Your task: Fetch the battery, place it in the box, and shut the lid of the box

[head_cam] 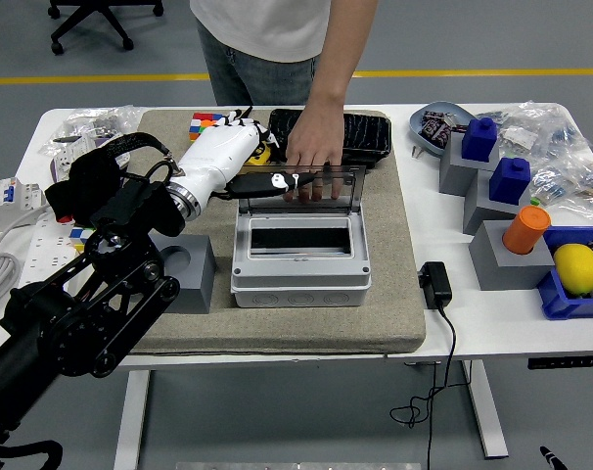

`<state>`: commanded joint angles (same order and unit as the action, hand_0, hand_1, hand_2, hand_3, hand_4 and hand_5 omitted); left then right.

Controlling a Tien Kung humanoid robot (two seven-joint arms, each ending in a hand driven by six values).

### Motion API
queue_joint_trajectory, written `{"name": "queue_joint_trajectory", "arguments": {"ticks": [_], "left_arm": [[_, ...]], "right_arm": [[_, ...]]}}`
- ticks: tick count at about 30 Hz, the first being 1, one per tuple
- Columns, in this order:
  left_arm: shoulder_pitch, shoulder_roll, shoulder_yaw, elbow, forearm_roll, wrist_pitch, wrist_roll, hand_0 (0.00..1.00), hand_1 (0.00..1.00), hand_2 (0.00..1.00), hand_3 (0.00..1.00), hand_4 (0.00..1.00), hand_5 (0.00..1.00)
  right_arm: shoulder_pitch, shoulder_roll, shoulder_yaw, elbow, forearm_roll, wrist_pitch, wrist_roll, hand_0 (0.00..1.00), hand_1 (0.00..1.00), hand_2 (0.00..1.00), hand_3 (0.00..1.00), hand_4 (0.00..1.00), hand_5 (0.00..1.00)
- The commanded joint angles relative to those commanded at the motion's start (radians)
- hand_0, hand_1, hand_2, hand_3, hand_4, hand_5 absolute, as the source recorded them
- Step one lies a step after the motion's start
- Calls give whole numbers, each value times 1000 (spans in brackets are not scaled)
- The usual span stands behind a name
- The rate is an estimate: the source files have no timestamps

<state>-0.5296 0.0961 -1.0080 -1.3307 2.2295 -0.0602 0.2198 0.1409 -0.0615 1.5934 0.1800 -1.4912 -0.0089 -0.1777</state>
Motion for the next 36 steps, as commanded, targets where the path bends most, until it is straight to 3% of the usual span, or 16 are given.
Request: {"name": "queue_joint_trajectory", "arguments": {"ticks": [5, 6, 11, 12, 29, 36], "left_arm": [[10, 9, 25, -26, -28, -11, 2, 998, 713, 459, 555, 998, 998], [13, 12, 34, -34, -42, -10, 3, 998, 619, 417, 564, 998, 998], [27, 16, 53, -71, -70, -23, 28, 998, 619, 417, 564, 998, 998], [29, 17, 56, -78, -70, -26, 32, 998, 568, 413, 569, 998, 998], [76, 38, 164, -149, -97, -58, 58, 998, 571, 410, 571, 998, 998], [80, 38, 147, -155, -80, -34, 41, 998, 572, 411, 571, 998, 998]], "right_arm": [[-1, 0, 0, 0, 1, 0, 0, 812, 759, 765, 798, 998, 998], [-1, -1, -1, 0, 2, 0, 0, 812, 759, 764, 798, 998, 998], [0, -1, -5, 0, 5, 0, 3, 812, 759, 764, 798, 998, 998], [0, -1, -6, 0, 5, 0, 3, 812, 760, 765, 798, 998, 998], [-5, -1, -4, 0, 1, 0, 1, 812, 759, 764, 797, 998, 998], [-3, -1, -5, 0, 3, 0, 2, 812, 760, 764, 797, 998, 998]]}}
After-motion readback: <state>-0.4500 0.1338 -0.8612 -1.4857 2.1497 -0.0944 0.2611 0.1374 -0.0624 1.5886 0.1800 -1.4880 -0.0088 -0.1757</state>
